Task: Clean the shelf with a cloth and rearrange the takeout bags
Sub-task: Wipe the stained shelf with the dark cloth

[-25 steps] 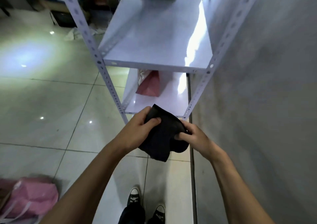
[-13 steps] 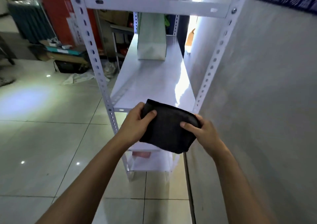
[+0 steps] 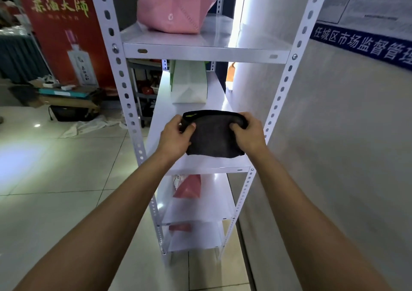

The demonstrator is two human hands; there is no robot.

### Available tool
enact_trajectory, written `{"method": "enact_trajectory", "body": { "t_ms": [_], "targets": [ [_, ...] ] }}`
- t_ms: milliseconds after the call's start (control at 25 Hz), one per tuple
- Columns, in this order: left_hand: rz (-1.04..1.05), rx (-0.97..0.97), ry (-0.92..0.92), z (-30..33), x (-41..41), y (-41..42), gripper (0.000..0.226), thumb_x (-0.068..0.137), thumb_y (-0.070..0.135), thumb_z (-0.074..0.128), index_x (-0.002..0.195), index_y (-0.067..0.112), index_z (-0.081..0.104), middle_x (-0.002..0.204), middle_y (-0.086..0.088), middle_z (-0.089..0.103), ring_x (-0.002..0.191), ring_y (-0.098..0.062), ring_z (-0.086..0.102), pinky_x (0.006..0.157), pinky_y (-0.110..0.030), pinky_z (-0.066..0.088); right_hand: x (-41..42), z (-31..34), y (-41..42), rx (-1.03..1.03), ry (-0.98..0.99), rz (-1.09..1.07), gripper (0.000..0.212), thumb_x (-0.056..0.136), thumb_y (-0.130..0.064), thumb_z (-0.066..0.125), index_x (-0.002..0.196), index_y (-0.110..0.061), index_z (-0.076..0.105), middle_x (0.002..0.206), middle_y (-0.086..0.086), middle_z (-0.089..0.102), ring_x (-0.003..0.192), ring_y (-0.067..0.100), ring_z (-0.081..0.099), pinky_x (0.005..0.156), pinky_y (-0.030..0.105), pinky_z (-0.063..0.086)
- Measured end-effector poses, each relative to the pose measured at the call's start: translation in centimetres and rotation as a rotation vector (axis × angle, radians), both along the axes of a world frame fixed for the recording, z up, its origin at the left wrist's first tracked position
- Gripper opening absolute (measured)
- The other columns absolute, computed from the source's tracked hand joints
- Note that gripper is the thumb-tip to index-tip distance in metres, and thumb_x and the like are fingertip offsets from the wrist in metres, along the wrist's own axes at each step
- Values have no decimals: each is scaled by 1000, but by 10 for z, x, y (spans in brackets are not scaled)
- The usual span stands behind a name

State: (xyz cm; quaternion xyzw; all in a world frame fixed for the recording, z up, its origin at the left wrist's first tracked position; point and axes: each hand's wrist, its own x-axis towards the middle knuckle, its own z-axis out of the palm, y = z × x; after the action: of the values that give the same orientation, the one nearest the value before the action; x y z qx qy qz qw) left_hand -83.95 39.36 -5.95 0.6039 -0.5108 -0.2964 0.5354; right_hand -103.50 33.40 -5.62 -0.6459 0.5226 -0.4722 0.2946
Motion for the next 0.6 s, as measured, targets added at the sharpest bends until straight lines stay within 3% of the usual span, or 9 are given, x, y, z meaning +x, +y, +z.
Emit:
{"method": "enact_trajectory", "body": {
  "t_ms": [160,280,400,520,600],
  "targets": [
    [6,-10,-97,-22,8,-23,22,94,36,57,102,15,57,99,-6,67,97,-31,65,86,-50,55,4,-16,-21,-26,-52,-38,24,90,-18,45,102,-23,65,92,-19,63,91,3,60,75,19,44],
    [23,179,-168,-65,7,-28,17,95,30,61,100,14,58,97,-4,66,95,-30,66,73,-35,51,3,-58,-30,198,117,-40,22,96,-24,41,111,-24,57,91,-17,57,94,16,59,73,29,40],
    [91,280,-157,-96,8,-26,15,92,29,66,102,20,62,95,-1,67,92,-23,67,60,-20,43,4,-95,-35,334,280,-24,25,98,-26,45,122,-20,48,95,-1,60,89,25,59,68,32,39],
    [158,279,-130,-98,7,-35,24,89,27,69,109,23,57,96,-1,67,90,-21,66,65,-25,50,8,-102,-41,328,315,-28,29,97,-26,49,125,-19,46,109,10,64,100,32,61,81,39,47],
    [210,242,-261,-96,3,-37,34,88,25,70,116,23,51,111,-4,61,94,-19,61,79,-32,54,8,-98,-41,155,544,-140,36,96,-26,58,131,-20,51,125,11,59,117,32,55,99,43,46]
  ]
}}
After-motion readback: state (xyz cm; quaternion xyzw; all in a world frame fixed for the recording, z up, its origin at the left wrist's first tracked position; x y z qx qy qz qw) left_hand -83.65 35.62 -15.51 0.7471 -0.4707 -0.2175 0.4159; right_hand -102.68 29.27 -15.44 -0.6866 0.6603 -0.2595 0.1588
